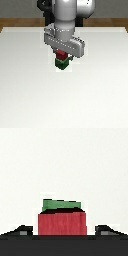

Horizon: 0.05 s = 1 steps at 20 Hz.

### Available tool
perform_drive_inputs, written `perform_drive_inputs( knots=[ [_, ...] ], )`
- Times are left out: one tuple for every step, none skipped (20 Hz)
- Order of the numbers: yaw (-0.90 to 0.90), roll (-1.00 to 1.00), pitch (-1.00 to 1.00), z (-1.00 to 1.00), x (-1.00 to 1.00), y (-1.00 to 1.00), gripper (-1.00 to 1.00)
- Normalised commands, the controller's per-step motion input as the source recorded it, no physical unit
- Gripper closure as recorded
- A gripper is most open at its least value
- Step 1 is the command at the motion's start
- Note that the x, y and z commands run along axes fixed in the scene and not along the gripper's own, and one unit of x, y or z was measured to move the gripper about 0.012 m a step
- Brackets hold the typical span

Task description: Place the red cube on top of the green cube.

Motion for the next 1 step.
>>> perform_drive_inputs(
  knots=[
    [0.00,0.00,0.00,0.00,0.00,0.00,-1.00]
  ],
)
